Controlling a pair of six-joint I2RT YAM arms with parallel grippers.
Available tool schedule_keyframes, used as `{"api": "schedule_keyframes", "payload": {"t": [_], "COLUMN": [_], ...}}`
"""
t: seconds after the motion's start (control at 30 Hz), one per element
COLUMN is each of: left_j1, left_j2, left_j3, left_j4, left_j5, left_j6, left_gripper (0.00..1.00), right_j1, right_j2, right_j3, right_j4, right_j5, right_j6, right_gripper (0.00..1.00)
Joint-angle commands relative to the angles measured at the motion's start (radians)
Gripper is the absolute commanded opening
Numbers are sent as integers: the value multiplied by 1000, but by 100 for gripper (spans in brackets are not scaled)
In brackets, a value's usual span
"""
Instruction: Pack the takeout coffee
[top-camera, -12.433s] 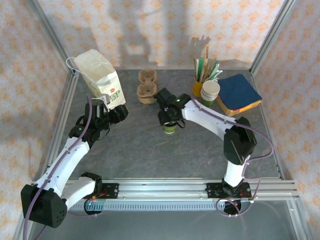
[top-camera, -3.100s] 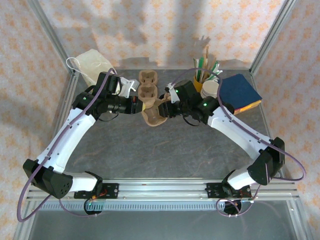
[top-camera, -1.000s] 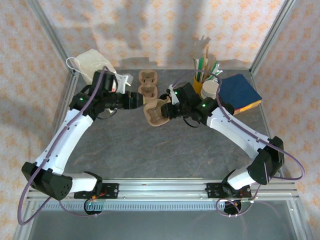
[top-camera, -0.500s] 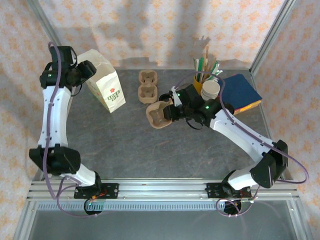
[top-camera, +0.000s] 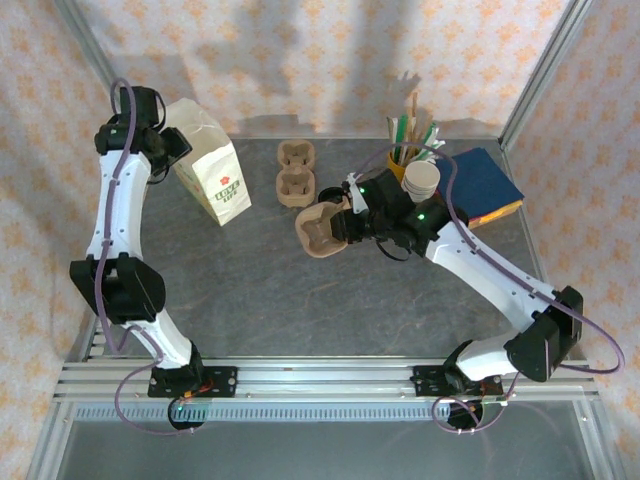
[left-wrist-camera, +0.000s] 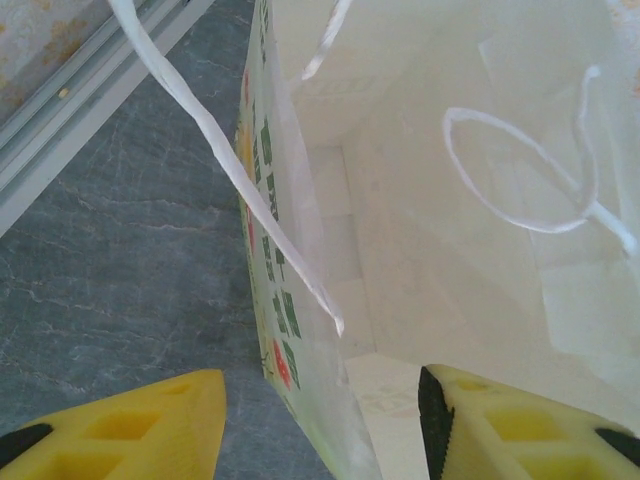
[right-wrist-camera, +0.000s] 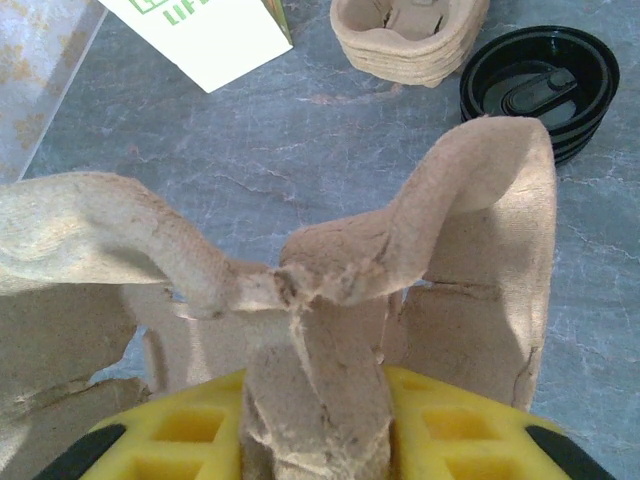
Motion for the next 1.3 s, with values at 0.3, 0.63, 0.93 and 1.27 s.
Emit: {"api": "schedule_keyframes", "payload": {"t": [0.3,0.63,0.93,1.27], "left_j1": [4,3,-35,-203], "left_j2": [48,-23,-262,-525], "left_j3": [27,-31,-249,-459], "left_j4": [-35,-56,-95,-180], "left_j5": [-37,-11,48,71], "left_j6": [50,68,66,-2], "left_gripper": [35,6,1,0], "right_j1": [-1,-1,-1,-1], "right_j2": [-17,-39,-74,-124], "right_j3": [33,40,55,104], "right_j4": [-40,-50,-74,-128], "right_j5": [18,15,19,6], "right_j6": [2,6,16,31], "right_gripper": [30,28,28,27]}}
